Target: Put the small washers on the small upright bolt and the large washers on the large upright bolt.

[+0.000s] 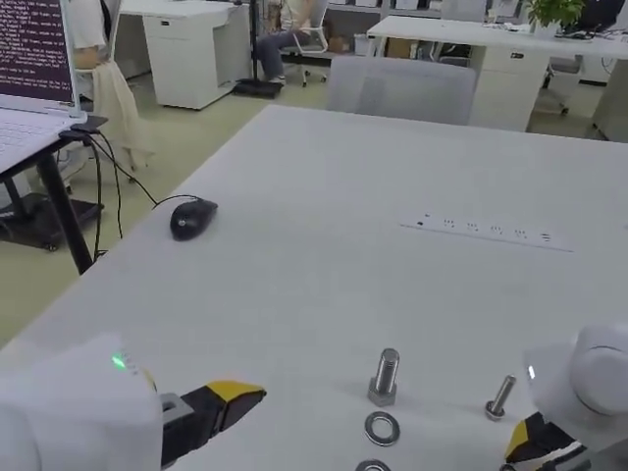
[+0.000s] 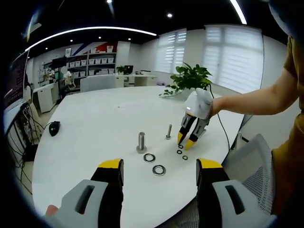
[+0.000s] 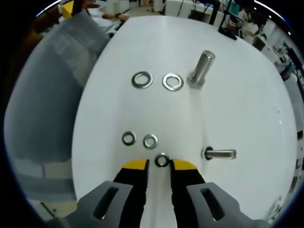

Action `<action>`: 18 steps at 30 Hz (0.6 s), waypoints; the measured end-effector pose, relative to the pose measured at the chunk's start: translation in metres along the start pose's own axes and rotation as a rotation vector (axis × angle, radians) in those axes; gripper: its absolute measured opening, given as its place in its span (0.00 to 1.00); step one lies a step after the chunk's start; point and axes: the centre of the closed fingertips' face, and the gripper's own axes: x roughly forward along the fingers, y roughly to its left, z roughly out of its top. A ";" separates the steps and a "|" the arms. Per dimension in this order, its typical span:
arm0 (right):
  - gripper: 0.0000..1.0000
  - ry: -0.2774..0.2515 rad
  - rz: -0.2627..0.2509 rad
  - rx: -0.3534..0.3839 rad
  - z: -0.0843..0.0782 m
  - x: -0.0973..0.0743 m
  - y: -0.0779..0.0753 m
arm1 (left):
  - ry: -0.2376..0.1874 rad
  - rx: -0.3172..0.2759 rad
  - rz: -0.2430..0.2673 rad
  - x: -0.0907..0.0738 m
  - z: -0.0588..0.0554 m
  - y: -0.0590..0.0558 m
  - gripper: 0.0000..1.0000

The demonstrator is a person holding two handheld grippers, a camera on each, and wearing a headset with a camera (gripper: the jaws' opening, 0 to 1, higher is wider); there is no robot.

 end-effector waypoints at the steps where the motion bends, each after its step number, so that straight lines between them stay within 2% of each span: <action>1: 0.20 -0.002 0.003 0.001 0.000 0.000 0.000 | -0.002 -0.001 0.001 0.000 0.000 0.000 0.61; 13: 0.19 0.002 0.006 -0.015 0.001 0.000 0.000 | -0.005 -0.004 -0.001 0.001 0.000 -0.001 0.61; 18: 0.14 0.001 -0.009 0.001 0.001 0.001 -0.002 | -0.003 -0.005 0.002 0.000 -0.002 -0.001 0.61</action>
